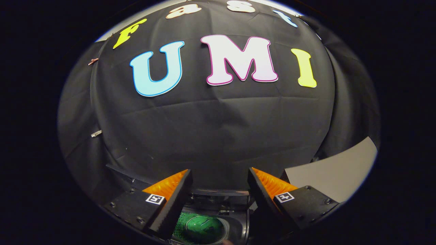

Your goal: Put the clothes into the washing machine and then close the washing machine lid.

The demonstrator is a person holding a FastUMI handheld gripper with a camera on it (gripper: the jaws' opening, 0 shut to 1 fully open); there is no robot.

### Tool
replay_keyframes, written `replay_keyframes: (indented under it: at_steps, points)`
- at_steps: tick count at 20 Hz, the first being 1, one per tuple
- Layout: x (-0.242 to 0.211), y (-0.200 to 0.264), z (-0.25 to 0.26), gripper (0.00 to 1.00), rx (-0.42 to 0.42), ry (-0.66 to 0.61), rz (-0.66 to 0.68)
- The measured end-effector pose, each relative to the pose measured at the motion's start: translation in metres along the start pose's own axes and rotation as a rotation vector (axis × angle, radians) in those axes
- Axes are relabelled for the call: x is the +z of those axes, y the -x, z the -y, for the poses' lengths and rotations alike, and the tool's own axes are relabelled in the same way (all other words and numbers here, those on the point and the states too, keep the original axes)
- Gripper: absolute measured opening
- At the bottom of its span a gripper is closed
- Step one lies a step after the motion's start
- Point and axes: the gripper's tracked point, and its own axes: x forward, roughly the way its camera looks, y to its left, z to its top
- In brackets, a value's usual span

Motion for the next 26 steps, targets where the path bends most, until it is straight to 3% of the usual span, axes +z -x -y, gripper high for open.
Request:
replay_keyframes:
  at_steps: [13,26]
  points:
    - [-0.077,0.082,-0.01,0.99,0.015,0.006,-0.08]
    - [-0.038,0.159,-0.025,0.99,0.104,0.099,0.087]
